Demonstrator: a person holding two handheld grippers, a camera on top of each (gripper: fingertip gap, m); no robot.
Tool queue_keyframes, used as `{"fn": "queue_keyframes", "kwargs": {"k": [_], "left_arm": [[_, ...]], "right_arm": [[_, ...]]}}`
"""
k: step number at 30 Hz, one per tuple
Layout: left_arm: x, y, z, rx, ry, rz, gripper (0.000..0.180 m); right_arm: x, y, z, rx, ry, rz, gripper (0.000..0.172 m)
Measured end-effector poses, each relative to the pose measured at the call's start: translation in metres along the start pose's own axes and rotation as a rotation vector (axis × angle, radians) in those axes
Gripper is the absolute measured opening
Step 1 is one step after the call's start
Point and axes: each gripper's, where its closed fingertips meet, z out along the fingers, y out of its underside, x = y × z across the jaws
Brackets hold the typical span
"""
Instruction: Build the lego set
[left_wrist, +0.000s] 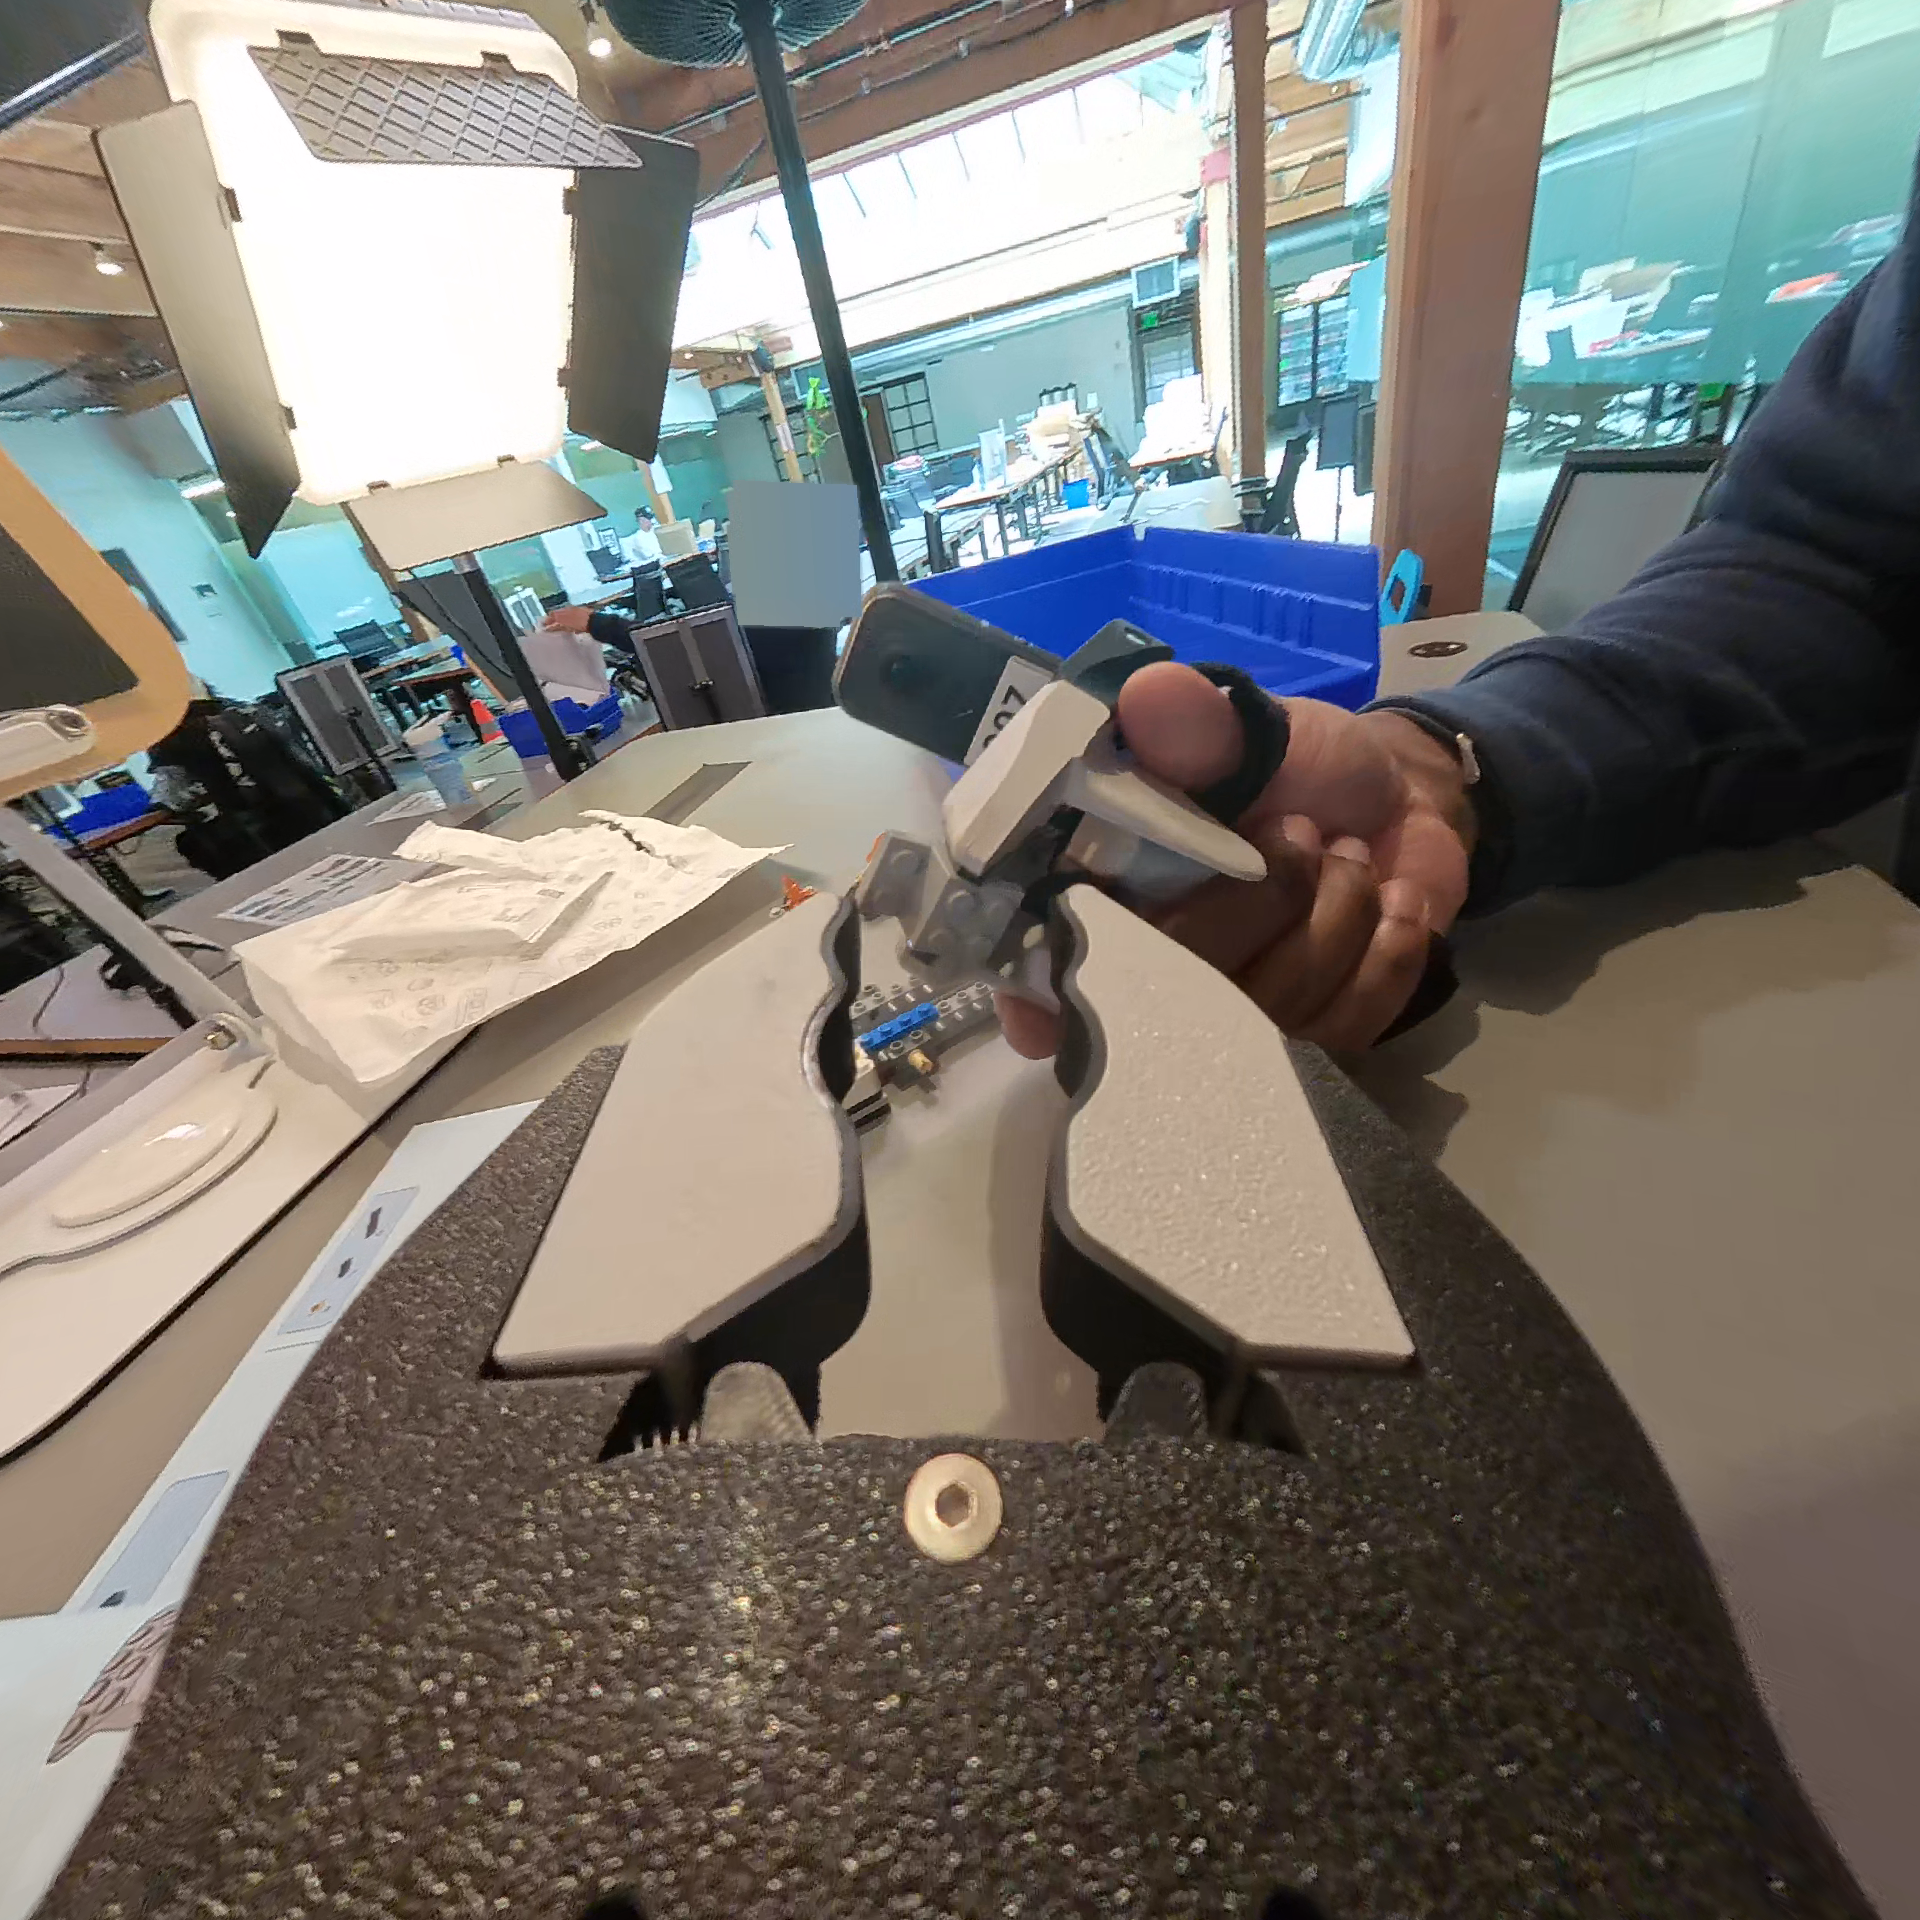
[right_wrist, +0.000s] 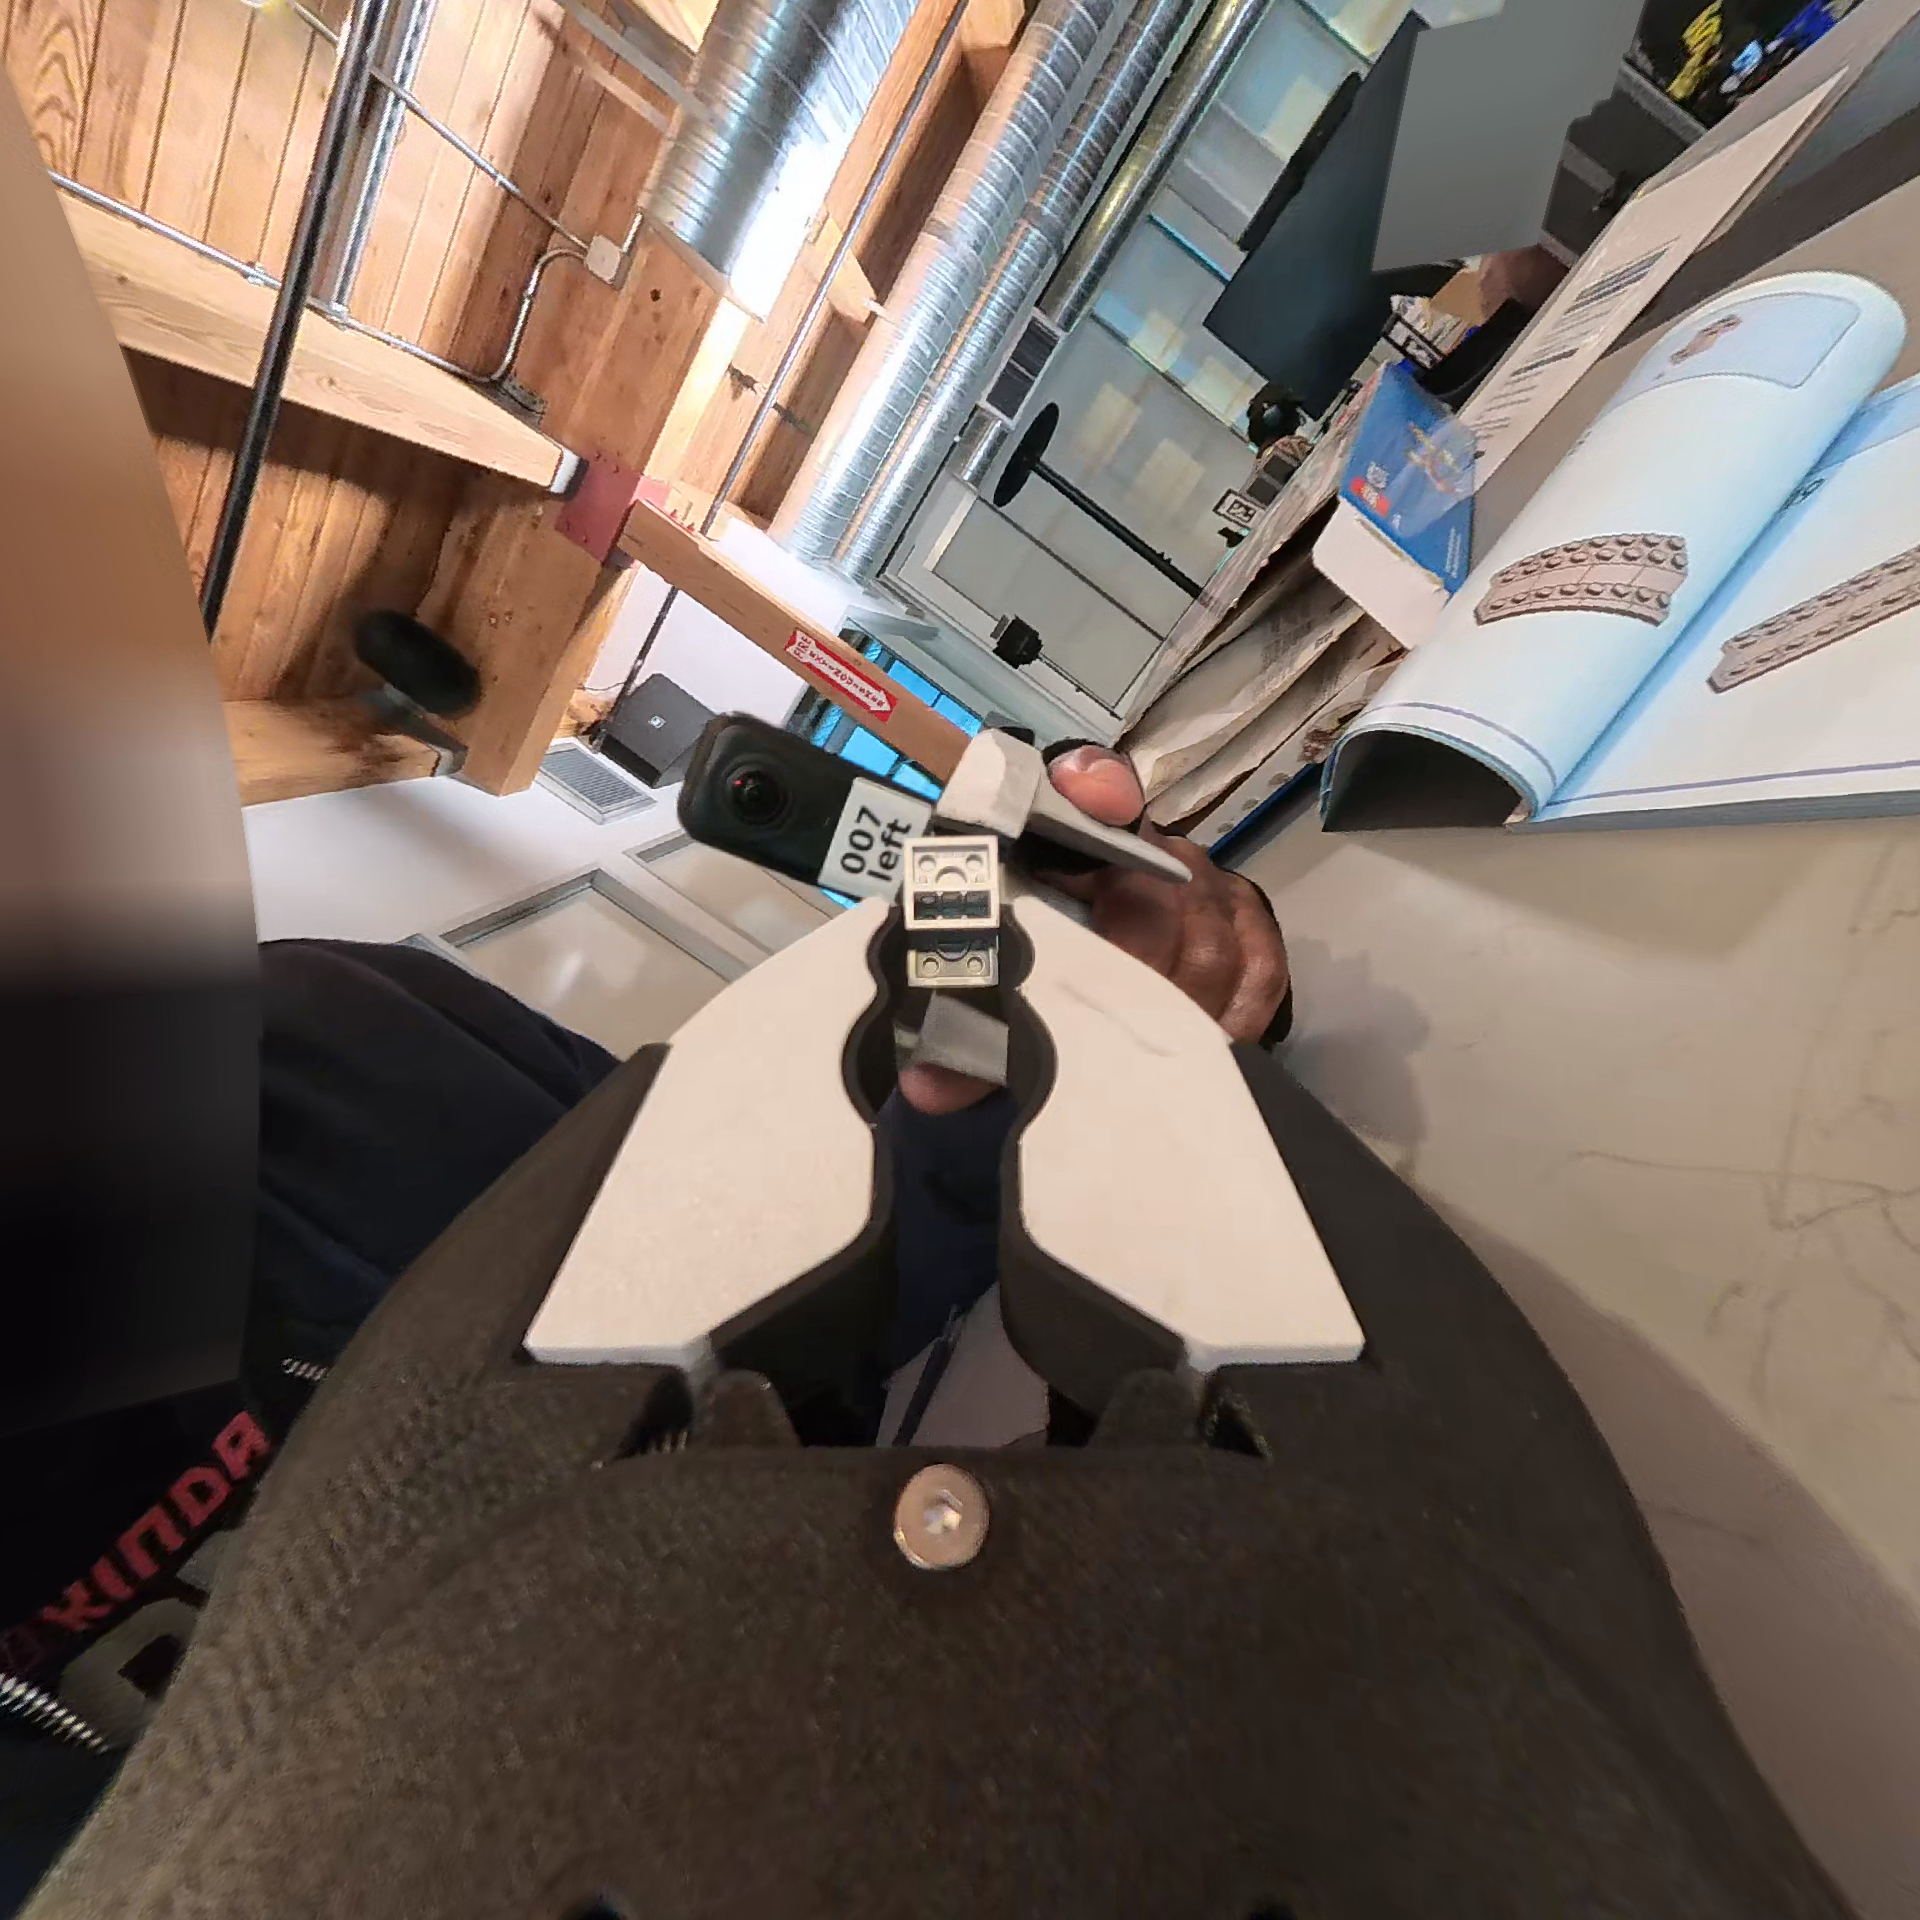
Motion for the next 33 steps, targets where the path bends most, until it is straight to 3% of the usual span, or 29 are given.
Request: {"fn": "queue_keyframes", "kwargs": {"k": [6,12,17,26,33], "left_arm": [[-0.007,-0.001,-0.002,0.022,0.019,-0.166,0.032],[-0.016,-0.014,-0.014,0.131,0.144,-0.554,0.031],[-0.016,-0.007,-0.018,0.097,0.221,-0.778,0.036],[0.007,-0.014,-0.020,0.130,0.513,-1.096,0.037],[0.030,-0.018,-0.011,0.109,0.652,-1.163,0.039]], "right_arm": [[0.010,-0.005,-0.003,0.007,0.175,-0.313,0.016],[0.013,-0.002,-0.003,-0.072,0.374,-0.763,0.017],[0.005,0.004,0.003,-0.077,0.431,-1.088,0.016],[-0.012,0.014,0.010,-0.034,0.337,-1.265,0.016],[-0.016,0.017,0.011,-0.035,0.323,-1.338,0.016]]}}
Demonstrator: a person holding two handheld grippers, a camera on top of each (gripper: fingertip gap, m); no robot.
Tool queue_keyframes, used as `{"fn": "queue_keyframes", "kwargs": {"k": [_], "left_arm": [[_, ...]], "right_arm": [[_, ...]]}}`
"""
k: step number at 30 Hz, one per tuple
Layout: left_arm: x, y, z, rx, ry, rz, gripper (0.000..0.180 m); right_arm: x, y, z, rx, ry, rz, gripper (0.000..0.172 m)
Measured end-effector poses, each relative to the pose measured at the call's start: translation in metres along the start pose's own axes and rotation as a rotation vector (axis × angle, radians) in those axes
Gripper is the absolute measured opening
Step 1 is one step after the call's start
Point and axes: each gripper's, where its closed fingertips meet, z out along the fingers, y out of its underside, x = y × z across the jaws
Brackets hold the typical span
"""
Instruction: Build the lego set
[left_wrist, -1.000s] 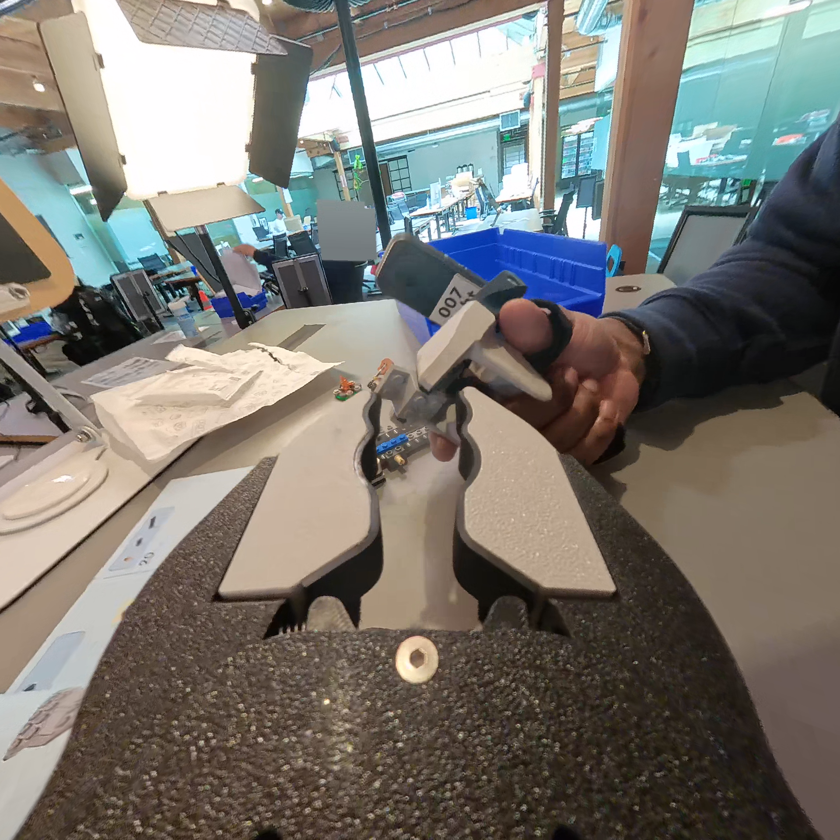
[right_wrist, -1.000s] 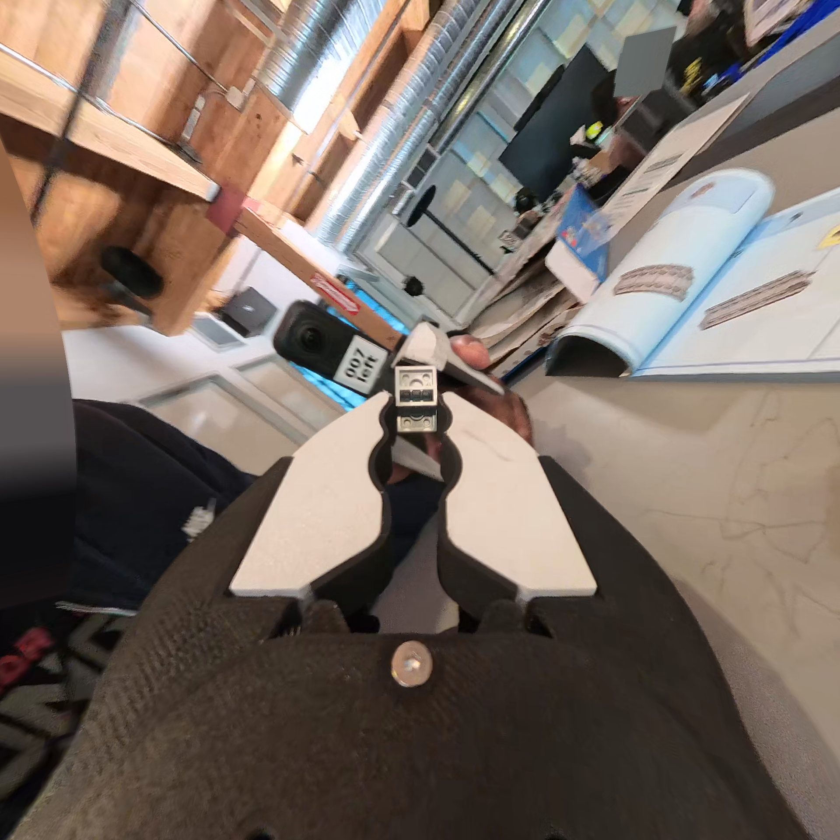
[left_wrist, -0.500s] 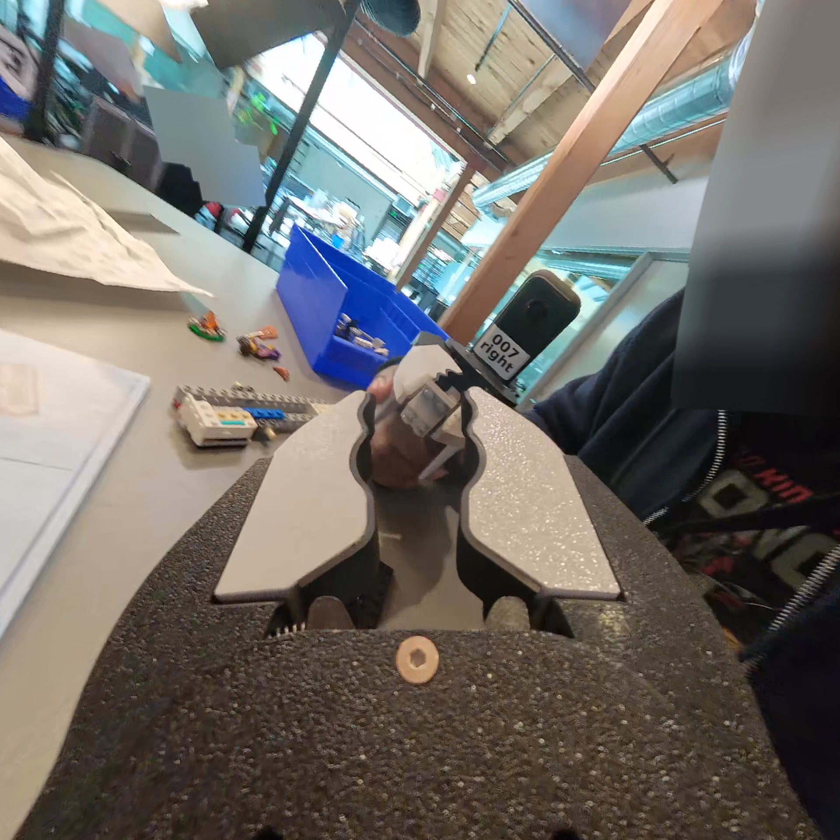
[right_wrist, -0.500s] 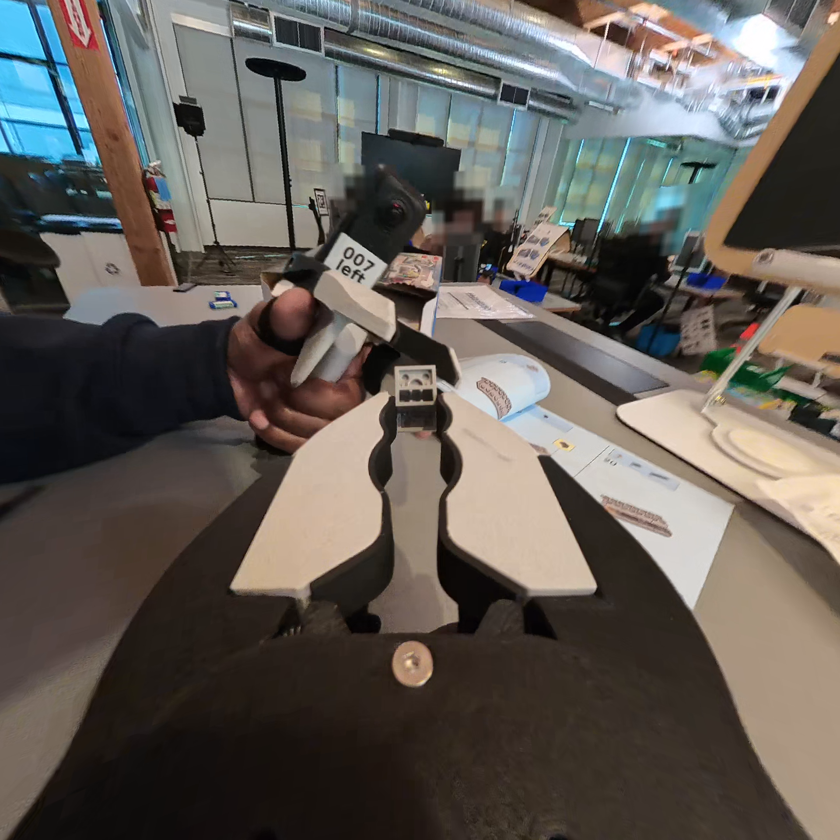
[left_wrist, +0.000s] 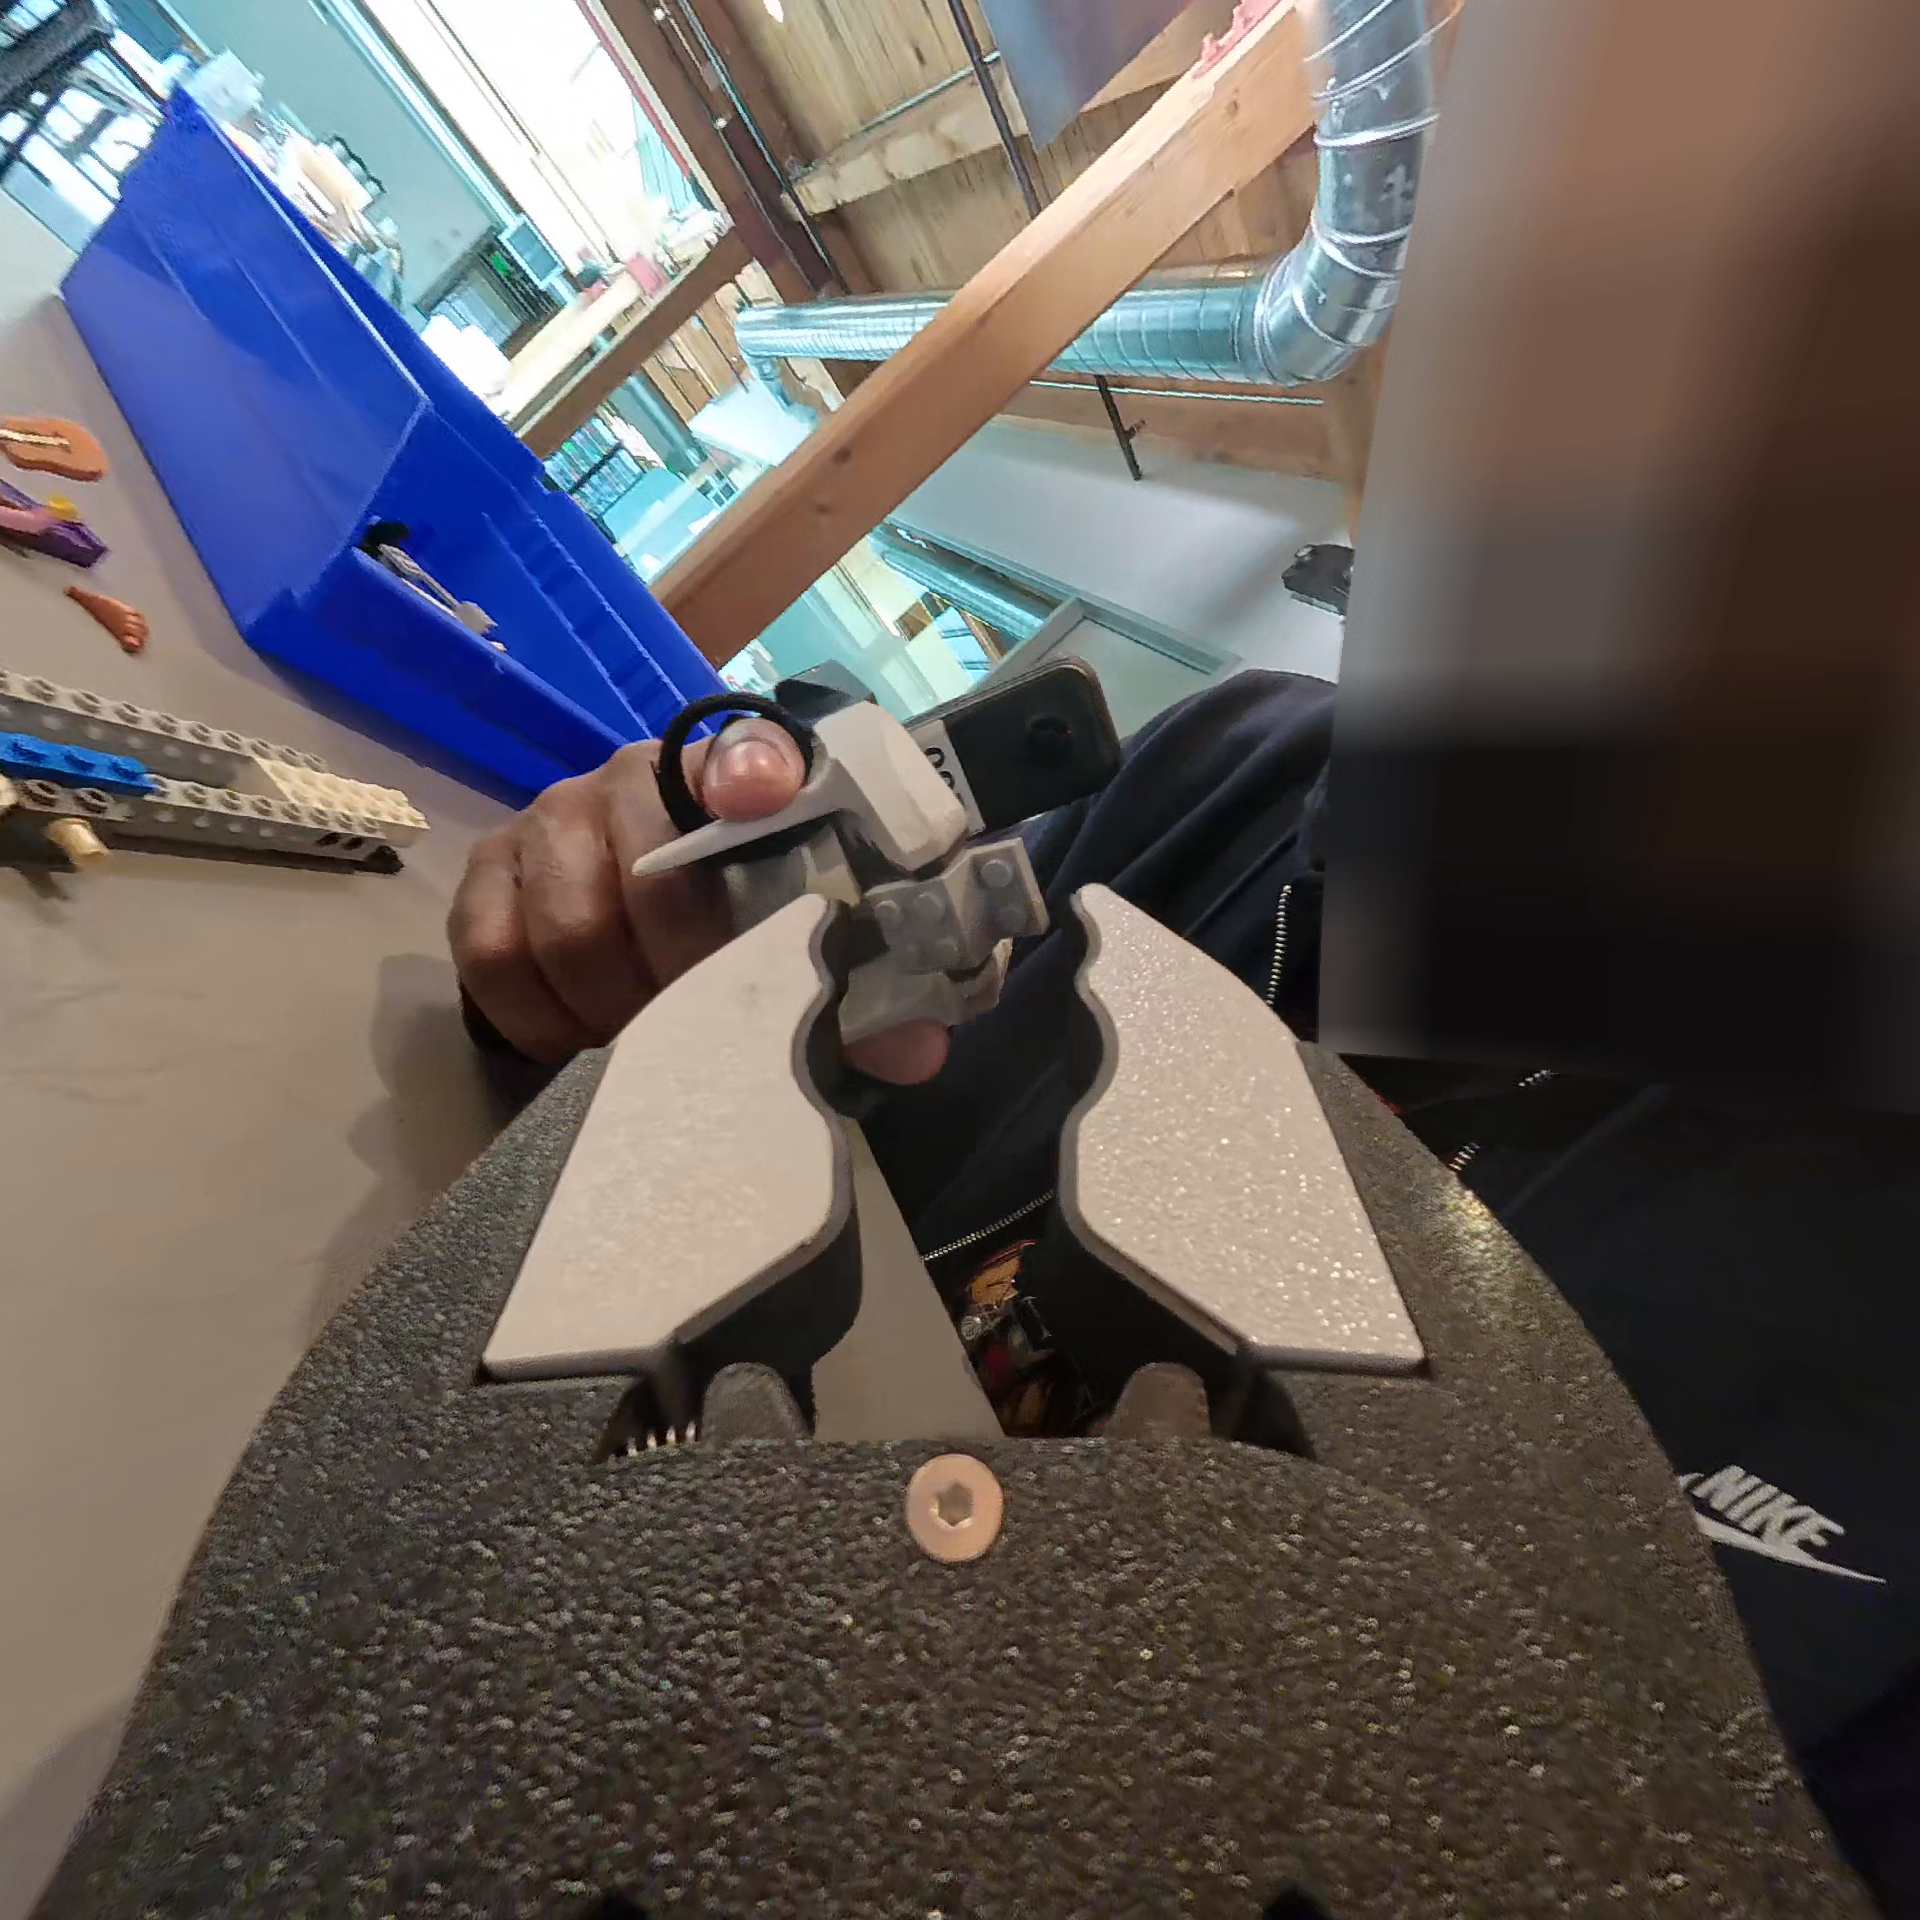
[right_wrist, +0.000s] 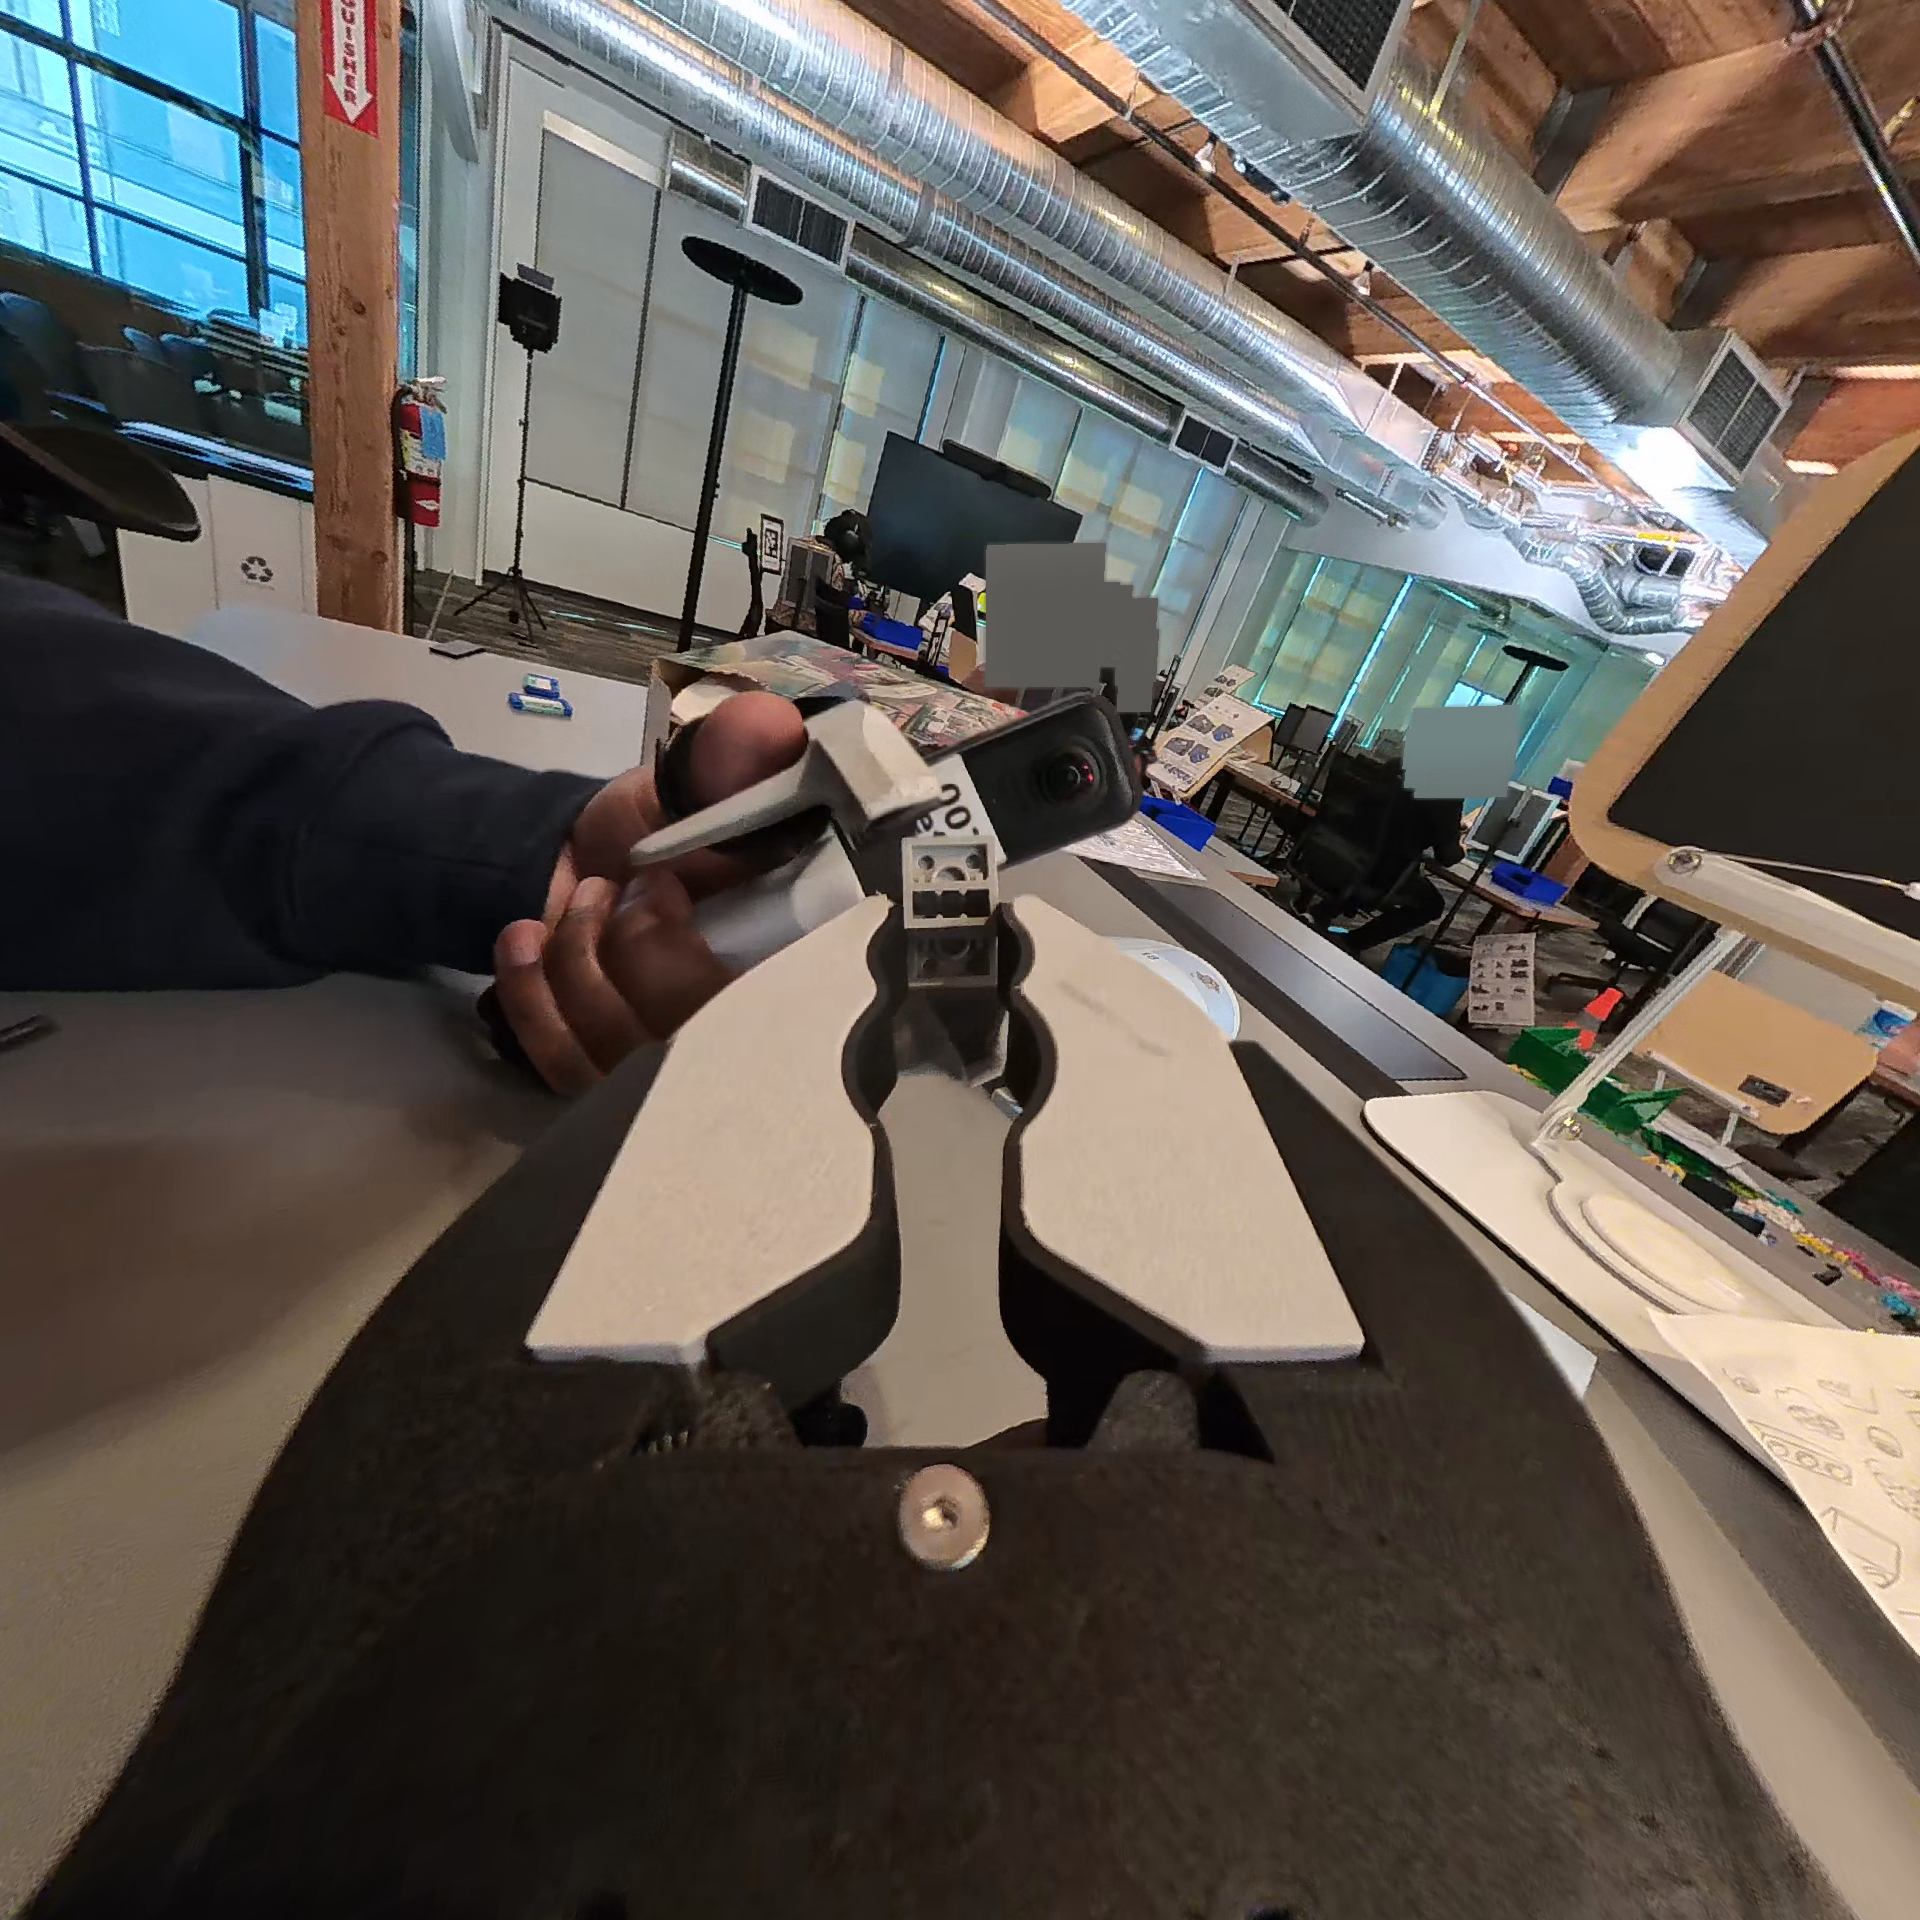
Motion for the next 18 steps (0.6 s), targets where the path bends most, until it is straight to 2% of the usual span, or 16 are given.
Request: {"fn": "queue_keyframes", "kwargs": {"k": [4,9,11,13,15,18], "left_arm": [[0.003,0.000,0.002,0.005,0.040,-0.018,0.035],[0.000,0.000,0.000,0.004,0.008,0.006,0.031],[0.000,-0.004,-0.003,0.015,-0.011,0.030,0.031],[-0.007,-0.005,-0.009,0.001,-0.098,0.078,0.031],[-0.011,-0.005,-0.017,-0.040,-0.204,0.195,0.031],[-0.023,0.008,-0.029,-0.227,-0.448,0.424,0.031]], "right_arm": [[-0.002,0.000,0.000,0.003,-0.013,-0.017,0.016],[-0.001,0.005,0.000,-0.035,-0.011,-0.004,0.016],[0.000,0.010,-0.001,-0.080,-0.026,0.026,0.021],[0.003,0.015,-0.005,-0.141,-0.063,0.072,0.025],[0.006,0.021,-0.012,-0.198,-0.118,0.126,0.028],[0.010,0.023,-0.022,-0.224,-0.177,0.233,0.030]]}}
